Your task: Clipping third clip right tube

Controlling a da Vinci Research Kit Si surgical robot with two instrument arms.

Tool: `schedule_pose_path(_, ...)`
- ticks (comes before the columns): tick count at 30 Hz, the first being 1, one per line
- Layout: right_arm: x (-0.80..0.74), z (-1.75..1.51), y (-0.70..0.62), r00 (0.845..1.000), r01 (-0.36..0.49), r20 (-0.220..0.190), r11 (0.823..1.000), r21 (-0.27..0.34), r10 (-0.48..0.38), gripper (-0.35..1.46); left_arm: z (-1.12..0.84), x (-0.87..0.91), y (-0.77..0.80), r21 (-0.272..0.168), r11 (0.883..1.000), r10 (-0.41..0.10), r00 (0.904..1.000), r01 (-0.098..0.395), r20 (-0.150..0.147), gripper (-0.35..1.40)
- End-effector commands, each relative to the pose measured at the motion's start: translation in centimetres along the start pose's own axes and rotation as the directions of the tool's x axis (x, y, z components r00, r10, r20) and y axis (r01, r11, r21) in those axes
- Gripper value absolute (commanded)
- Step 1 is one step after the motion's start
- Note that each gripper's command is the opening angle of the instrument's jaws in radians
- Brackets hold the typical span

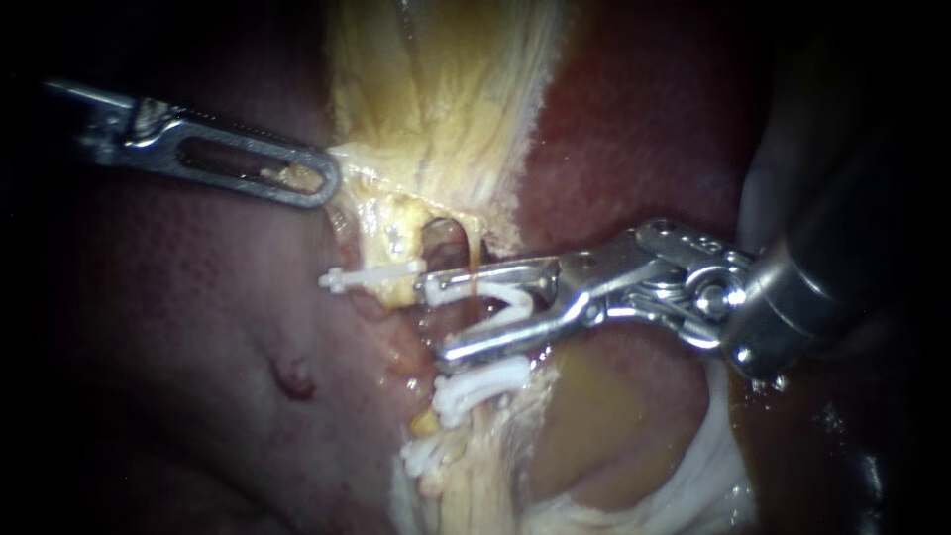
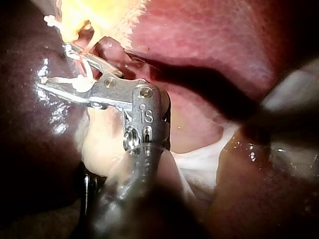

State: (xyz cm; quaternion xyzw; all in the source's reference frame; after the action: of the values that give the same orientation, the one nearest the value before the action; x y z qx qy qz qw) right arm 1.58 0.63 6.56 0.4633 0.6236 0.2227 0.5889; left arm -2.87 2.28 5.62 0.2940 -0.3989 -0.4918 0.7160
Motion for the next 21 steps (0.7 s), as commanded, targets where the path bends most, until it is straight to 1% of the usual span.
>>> schedule_pose_path(1,0.00,-0.01,0.01,1.000,0.001,-0.001,1.000,-0.004,-0.001,0.49,0.00,0.00,0.00,-0.001,1.000,0.000,1.0000,0.000,0.000,-0.35)
schedule_pose_path(5,-0.01,-0.05,0.03,1.000,0.001,-0.003,1.000,-0.009,-0.001,0.46,0.00,0.00,0.00,-0.001,1.000,0.000,1.0000,0.000,0.000,-0.35)
schedule_pose_path(11,-0.02,-0.13,0.04,1.000,0.001,-0.002,1.000,-0.006,-0.001,0.37,0.00,0.00,0.00,-0.001,1.000,0.000,1.0000,0.000,0.000,-0.35)
schedule_pose_path(18,-0.03,-0.18,0.04,1.000,0.001,-0.004,1.000,-0.003,-0.001,0.19,0.00,0.00,0.00,-0.001,1.000,0.000,1.0000,0.000,0.000,-0.35)
schedule_pose_path(21,-0.04,-0.19,0.03,1.000,0.000,0.005,1.000,-0.006,0.000,0.09,0.01,0.00,0.00,-0.001,1.000,-0.001,1.0000,0.001,0.000,-0.35)
